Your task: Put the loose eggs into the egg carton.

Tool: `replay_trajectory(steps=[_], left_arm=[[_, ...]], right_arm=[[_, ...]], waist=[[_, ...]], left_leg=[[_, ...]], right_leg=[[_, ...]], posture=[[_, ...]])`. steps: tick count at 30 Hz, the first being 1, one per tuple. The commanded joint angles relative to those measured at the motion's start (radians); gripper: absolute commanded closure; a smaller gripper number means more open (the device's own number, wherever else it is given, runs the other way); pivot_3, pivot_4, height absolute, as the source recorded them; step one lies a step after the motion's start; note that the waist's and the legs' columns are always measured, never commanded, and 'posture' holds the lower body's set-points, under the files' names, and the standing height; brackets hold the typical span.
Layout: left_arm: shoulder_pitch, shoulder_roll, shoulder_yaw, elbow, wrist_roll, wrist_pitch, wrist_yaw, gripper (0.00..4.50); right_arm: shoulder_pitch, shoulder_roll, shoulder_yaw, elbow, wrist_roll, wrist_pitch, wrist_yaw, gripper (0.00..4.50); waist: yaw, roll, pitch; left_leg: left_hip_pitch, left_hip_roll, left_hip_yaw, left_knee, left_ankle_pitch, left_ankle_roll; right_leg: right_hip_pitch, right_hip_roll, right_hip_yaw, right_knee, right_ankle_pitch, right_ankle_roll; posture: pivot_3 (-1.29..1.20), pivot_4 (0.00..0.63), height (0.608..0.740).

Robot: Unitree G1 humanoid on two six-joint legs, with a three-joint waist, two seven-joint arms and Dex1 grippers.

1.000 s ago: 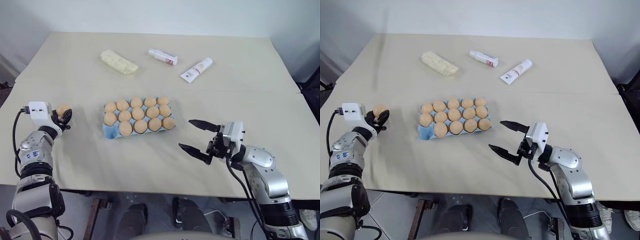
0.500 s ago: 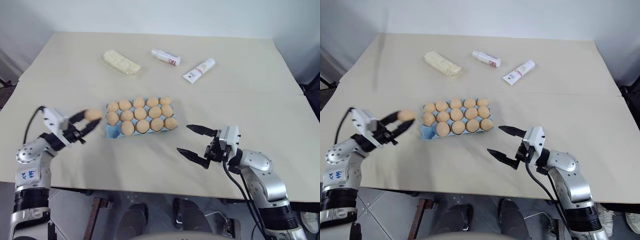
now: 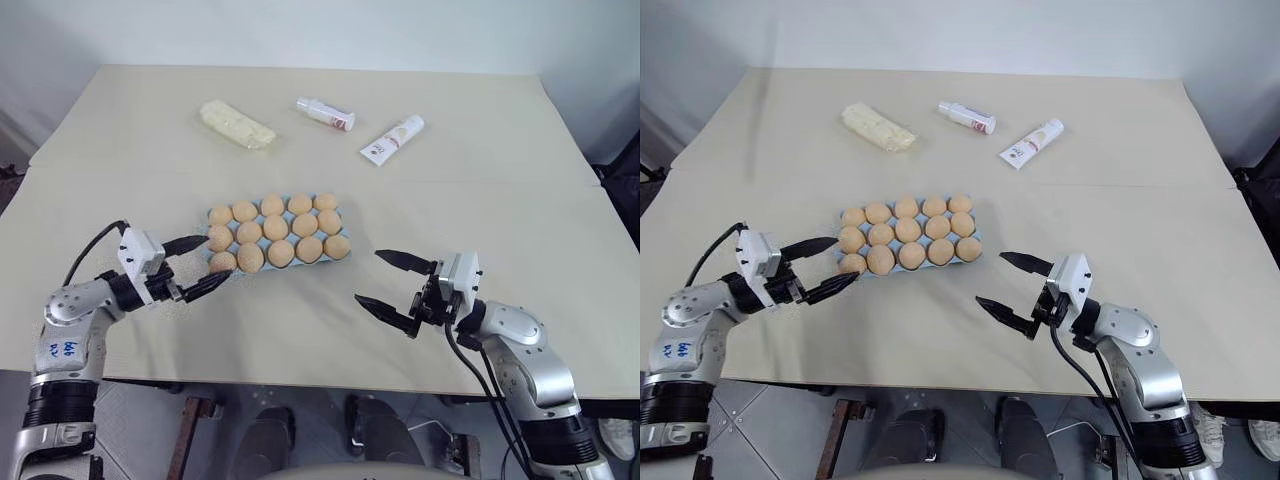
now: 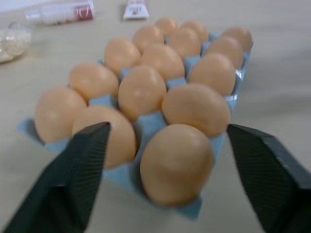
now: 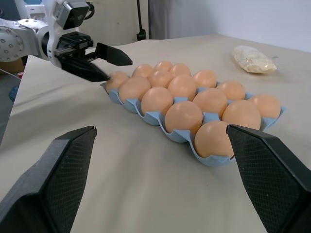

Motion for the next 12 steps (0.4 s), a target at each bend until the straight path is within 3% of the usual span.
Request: replay_trajectory(steps=[1,7,12], left_arm=[[0.034,0.054,0.07,-0.025,-0.007,-0.003,-0.009,0.01],[0.114,0.127,0.131,-0.065,0.006,-0.025,-0.018,0.01],[0.179,0.115,0.145,-0.131,0.014,-0.039,-0.002,0.01]], right_arm=[[0.01,-0.012,-0.019,-0.036,0.009,-0.02,0.005,0.0],[0.023,-0.053,-0.057,-0.011,0.018,-0.023,0.031,0.0],[0.024,-0.082,-0.096,0.027,0.01,-0.033,0.032,0.0]], waist=[[0.001,0.0,0.0],[0.002,0.0,0.0],[0.005,0.0,0.0]], left_leg=[[0.0,0.0,0.0,0.0,0.0,0.0],[0.0,0.0,0.0,-0.001,0.0,0.0],[0.0,0.0,0.0,-0.002,0.0,0.001]], right_leg=[[0.0,0.0,0.0,0.0,0.0,0.0],[0.0,0.0,0.0,-0.001,0.0,0.0],[0.001,-0.001,0.0,-0.003,0.0,0.0]], posture=[[0.0,0.15,0.74],[0.0,0.15,0.74],[0.0,0.15,0.74]])
